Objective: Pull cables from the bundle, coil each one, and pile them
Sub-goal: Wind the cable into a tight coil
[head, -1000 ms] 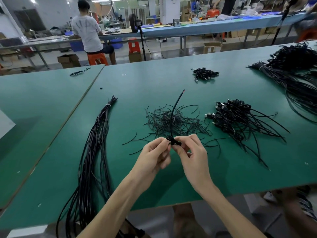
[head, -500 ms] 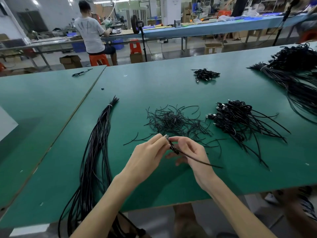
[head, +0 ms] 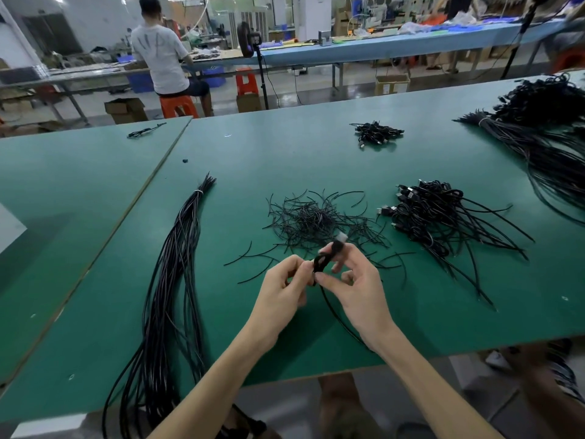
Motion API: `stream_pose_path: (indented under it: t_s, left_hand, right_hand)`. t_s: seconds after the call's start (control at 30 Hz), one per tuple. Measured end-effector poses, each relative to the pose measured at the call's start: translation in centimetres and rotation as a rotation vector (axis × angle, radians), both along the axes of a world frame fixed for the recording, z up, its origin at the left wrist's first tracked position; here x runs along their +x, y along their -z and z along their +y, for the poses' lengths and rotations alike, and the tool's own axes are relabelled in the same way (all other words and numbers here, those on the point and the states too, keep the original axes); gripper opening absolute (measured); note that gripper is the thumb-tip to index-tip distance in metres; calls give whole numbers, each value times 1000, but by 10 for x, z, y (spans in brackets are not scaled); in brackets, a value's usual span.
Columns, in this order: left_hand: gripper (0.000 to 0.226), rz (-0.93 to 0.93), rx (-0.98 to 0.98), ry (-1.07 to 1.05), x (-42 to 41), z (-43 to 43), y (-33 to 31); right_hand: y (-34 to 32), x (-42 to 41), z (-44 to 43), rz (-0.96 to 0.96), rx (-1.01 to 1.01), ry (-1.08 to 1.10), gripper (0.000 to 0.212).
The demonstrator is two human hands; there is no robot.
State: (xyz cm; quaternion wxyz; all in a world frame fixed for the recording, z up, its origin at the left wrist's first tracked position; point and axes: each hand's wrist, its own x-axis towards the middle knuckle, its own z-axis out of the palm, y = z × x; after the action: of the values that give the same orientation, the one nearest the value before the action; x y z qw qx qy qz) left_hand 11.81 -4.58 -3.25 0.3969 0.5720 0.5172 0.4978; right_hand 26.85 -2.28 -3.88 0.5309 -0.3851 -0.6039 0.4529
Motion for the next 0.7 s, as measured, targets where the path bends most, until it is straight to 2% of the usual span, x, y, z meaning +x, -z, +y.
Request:
stream_pose_path:
  t_s: [0.1,0.3,0.37,0.43,0.57,0.7]
  left_hand:
    - [37,-87,-75,-7,3,1,-2]
    - [32,-126,-163,9,-4,3,-8]
    - [34,-87,-120,-35,-10,3,-8]
    - [35,38,-4,-113,-17,5,-10]
    - [27,262,245,-219,-31,7,-17]
    - [22,529,483,-226,-35,6,-21]
  right_hand:
    - [0,-2,-2,-96,105,67,40]
    - [9,-7,-8,-437,606,230,32]
    - [10,-10,-9,-473,602,221,40]
    - [8,-10,-8,-476,542,175,48]
    - [6,-12,-11,-460,484,-11,31]
    - [1,-13,-11,-284,355,-35,19]
